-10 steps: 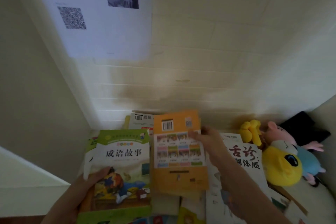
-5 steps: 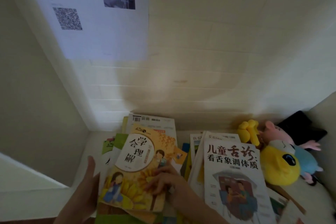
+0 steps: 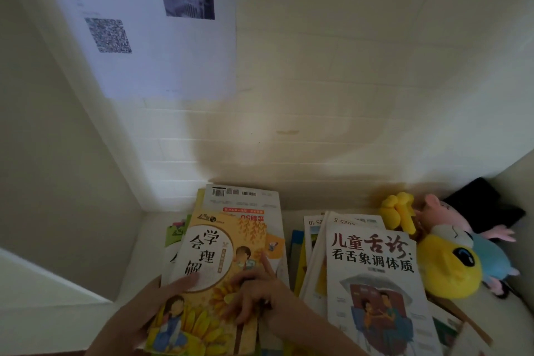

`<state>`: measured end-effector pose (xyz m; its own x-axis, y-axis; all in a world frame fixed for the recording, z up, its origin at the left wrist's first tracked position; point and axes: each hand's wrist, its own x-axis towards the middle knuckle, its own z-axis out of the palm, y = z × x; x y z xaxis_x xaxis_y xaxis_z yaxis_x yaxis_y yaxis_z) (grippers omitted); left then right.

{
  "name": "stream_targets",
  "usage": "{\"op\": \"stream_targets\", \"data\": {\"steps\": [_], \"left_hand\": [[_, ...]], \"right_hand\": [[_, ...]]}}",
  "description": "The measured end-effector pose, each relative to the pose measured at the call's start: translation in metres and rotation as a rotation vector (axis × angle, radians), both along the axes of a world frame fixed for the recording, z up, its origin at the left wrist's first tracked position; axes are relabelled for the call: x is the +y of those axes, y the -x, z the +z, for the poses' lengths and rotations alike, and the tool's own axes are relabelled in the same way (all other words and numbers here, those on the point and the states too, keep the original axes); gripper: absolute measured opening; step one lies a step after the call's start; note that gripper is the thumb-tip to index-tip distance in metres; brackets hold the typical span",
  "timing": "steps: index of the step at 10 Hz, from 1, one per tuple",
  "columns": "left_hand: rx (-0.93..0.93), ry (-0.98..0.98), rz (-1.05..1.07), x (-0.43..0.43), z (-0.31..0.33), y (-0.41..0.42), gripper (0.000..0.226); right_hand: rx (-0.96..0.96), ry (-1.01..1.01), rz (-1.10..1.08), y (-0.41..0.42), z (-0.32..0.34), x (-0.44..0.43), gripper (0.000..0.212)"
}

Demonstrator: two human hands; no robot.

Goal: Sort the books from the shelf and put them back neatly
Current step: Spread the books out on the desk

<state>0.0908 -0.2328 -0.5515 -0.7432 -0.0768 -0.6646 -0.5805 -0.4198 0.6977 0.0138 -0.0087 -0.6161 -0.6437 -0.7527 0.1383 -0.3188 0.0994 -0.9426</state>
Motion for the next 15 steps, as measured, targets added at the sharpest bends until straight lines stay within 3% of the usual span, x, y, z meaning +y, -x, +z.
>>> {"op": "stream_targets", "data": {"steps": [1, 2, 3, 4, 5, 6, 8, 10, 11, 12, 13, 14, 15], "left_hand": [[-0.031, 0.104, 0.039, 0.001, -0.004, -0.001, 0.12], [0.05, 0.133, 0.119, 0.006, 0.001, 0.001, 0.135], [0.161, 0.003, 0.165, 0.012, 0.025, 0.001, 0.13], [0.278, 0.082, 0.212, 0.021, 0.046, 0.01, 0.135], [0.396, 0.22, 0.224, 0.027, 0.063, 0.024, 0.138], [0.508, 0.313, 0.11, 0.024, 0.073, 0.033, 0.102], [0.349, 0.401, -0.122, 0.02, 0.047, 0.03, 0.12], [0.709, 0.444, 0.072, 0.029, 0.036, 0.03, 0.105], [0.81, 0.504, 0.161, 0.037, 0.04, 0.034, 0.102], [0.765, 0.502, 0.169, 0.039, 0.046, 0.035, 0.089], [0.667, 0.501, 0.127, 0.038, 0.046, 0.034, 0.101], [0.434, 0.503, 0.126, 0.039, 0.037, 0.028, 0.132], [0.415, 0.452, 0.215, 0.043, 0.028, 0.036, 0.111]], "right_hand": [[-0.061, 0.058, -0.198, -0.001, 0.044, 0.006, 0.06], [-0.388, 0.144, -0.264, 0.013, 0.053, 0.003, 0.064], [-0.653, 0.033, -0.286, 0.021, 0.052, 0.011, 0.126], [-0.573, 0.0, -0.097, 0.032, 0.092, 0.004, 0.086], [-0.497, 0.037, -0.088, 0.052, 0.127, -0.004, 0.037], [-0.411, 0.033, -0.164, 0.062, 0.136, -0.005, 0.037], [-0.414, -0.096, -0.17, 0.053, 0.075, -0.002, 0.037], [-0.373, -0.003, -0.186, 0.049, 0.072, -0.013, 0.045], [-0.424, 0.019, -0.233, 0.051, 0.065, -0.013, 0.068], [-0.451, -0.03, -0.194, 0.053, 0.066, -0.013, 0.064], [-0.442, -0.047, -0.208, 0.055, 0.065, -0.012, 0.049], [-0.478, -0.084, -0.22, 0.051, 0.058, -0.012, 0.052], [-0.486, -0.097, -0.233, 0.049, 0.053, -0.014, 0.055]]}}
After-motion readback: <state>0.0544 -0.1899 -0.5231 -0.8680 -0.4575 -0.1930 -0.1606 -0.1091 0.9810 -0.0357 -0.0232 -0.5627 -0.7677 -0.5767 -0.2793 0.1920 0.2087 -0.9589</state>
